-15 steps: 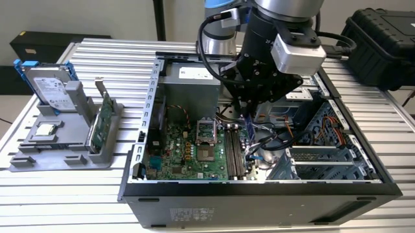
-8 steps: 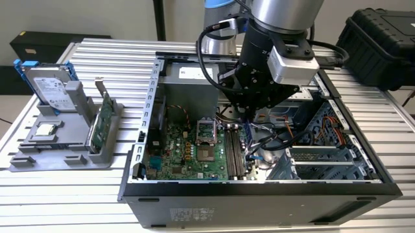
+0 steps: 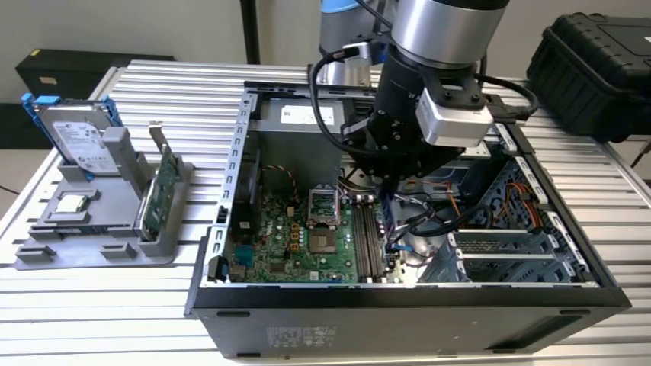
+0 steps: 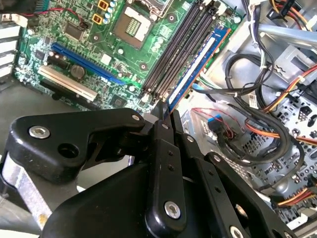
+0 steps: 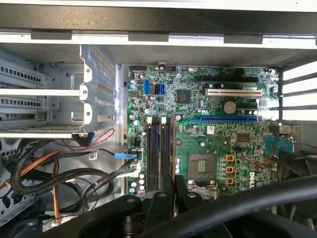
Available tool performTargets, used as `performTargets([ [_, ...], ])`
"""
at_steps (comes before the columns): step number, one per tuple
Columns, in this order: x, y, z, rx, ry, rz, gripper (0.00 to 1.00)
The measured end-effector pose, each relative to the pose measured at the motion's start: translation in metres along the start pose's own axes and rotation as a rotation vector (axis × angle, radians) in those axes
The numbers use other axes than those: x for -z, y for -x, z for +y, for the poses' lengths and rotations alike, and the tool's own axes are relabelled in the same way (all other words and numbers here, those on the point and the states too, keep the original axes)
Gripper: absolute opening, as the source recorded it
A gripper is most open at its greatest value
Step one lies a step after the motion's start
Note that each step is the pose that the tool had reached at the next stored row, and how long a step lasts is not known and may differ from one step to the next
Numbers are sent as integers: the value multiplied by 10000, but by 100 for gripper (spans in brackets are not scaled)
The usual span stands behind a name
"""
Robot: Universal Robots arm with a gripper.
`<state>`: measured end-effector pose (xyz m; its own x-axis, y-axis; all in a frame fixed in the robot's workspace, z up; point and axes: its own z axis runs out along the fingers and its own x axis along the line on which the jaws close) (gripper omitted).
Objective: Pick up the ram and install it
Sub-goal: 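Insert the ram into the slot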
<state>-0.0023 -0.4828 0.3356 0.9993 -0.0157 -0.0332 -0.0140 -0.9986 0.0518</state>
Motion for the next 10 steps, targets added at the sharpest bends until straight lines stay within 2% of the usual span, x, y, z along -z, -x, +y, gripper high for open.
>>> performTargets([
  [10,-103,-63,-25,1,-2,1,0],
])
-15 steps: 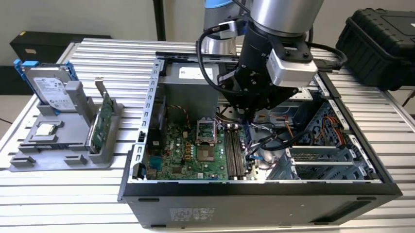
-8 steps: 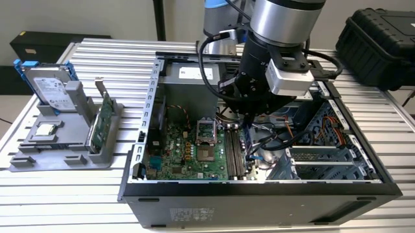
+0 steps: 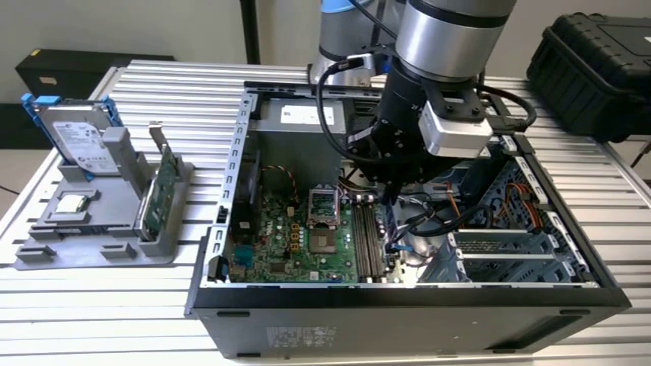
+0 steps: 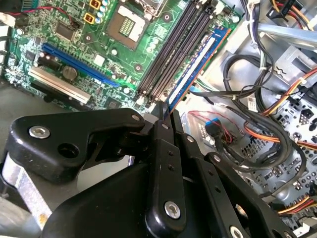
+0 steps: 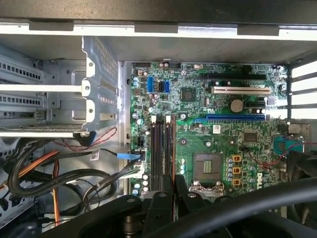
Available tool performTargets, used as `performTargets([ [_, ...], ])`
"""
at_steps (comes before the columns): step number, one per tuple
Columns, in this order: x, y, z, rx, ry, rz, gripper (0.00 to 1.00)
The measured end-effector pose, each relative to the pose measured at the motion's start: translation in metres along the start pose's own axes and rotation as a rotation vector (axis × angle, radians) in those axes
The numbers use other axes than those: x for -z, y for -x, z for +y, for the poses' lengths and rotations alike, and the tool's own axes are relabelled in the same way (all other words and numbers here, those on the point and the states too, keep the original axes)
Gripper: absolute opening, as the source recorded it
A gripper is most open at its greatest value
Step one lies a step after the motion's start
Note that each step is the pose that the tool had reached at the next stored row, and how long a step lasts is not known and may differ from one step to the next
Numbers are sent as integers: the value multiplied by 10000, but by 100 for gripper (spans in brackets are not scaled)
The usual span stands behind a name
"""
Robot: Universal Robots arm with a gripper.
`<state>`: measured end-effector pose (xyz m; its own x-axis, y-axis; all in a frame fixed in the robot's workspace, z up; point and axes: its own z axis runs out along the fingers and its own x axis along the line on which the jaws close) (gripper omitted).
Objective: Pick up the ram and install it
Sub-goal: 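Insert the ram into the slot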
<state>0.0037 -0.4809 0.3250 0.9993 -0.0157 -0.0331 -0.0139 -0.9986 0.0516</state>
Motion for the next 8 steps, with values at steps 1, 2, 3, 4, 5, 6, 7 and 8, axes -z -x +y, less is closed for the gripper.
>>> performTargets([
  [1,-10,-3,-2,0,2,-1,0],
  [2,-19,-7,-3,-1,1,0,0],
  [3,-28,-13,-4,0,2,-1,0],
  [4,-38,-17,-5,0,2,-1,0],
  [5,-50,-21,-6,0,0,0,0],
  [6,-62,-25,-8,0,1,0,0],
  [7,-75,-29,-9,0,1,0,0],
  [8,-90,-32,-10,0,1,0,0],
])
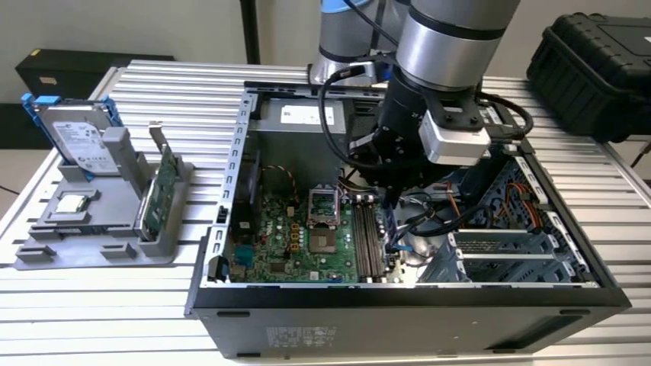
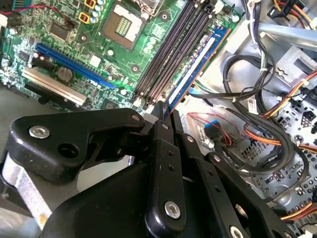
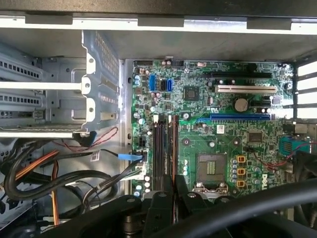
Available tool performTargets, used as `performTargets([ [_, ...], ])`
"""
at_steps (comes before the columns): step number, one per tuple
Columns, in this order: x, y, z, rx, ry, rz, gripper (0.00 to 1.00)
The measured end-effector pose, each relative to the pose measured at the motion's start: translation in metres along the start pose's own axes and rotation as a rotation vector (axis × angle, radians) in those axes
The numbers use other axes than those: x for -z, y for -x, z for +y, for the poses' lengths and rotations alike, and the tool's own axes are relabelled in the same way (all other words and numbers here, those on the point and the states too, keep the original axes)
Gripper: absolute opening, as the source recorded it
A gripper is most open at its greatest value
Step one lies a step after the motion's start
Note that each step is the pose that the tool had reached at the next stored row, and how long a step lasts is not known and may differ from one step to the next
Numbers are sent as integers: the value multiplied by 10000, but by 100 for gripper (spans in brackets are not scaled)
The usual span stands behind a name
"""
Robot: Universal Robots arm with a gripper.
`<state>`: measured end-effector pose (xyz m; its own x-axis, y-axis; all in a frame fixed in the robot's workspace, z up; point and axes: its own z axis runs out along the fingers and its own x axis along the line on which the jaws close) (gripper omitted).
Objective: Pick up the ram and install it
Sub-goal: 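Insert the ram into the slot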
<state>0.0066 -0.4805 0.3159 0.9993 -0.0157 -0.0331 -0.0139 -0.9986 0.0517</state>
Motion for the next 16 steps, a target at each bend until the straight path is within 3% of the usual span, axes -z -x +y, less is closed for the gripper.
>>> performTargets([
  [11,-152,-26,-10,0,0,0,0],
  [16,-167,-27,-10,0,1,0,0],
])
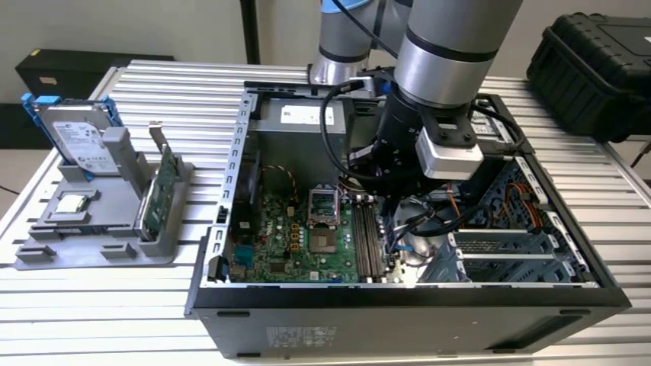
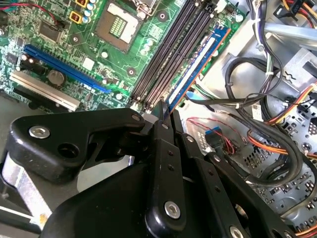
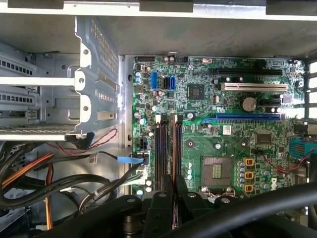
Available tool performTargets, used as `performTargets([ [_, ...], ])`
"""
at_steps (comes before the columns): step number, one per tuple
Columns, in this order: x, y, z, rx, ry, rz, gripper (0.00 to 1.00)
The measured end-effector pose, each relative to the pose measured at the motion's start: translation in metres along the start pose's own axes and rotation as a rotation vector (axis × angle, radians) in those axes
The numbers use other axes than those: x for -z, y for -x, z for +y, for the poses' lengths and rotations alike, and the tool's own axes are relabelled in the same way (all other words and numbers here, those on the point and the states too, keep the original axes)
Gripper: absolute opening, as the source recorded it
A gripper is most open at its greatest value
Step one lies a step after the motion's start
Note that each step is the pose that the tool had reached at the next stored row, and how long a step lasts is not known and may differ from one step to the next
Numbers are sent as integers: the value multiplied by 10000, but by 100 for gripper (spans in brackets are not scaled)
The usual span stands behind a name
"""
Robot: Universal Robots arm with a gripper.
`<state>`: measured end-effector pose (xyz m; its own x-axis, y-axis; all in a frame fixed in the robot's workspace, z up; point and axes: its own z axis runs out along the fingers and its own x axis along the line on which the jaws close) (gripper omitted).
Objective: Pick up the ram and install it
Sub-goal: 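Insert the ram into the slot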
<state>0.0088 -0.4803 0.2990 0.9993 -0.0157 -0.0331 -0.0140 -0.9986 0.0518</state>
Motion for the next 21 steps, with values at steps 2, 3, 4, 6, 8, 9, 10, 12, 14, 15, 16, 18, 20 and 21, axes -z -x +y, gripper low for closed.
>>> performTargets([
  [2,-19,-1,-1,0,-1,0,0],
  [3,-36,-1,-2,0,0,0,0],
  [4,-37,-1,-2,0,-1,0,0],
  [6,-40,-1,-2,0,-1,0,0],
  [8,-43,-1,-2,0,-1,0,0],
  [9,-44,-2,-2,0,-1,0,0],
  [10,-45,-2,-2,0,-1,0,0],
  [12,-48,-2,-3,0,-1,0,0],
  [14,-56,-4,-4,-1,-5,1,0],
  [15,-68,-6,-5,0,-3,0,0],
  [16,-81,-8,-7,-1,-1,0,0],
  [18,-96,-28,-13,2,0,-5,0],
  [20,-104,-37,-18,0,2,-8,0],
  [21,-105,-37,-18,0,0,-8,0],
])
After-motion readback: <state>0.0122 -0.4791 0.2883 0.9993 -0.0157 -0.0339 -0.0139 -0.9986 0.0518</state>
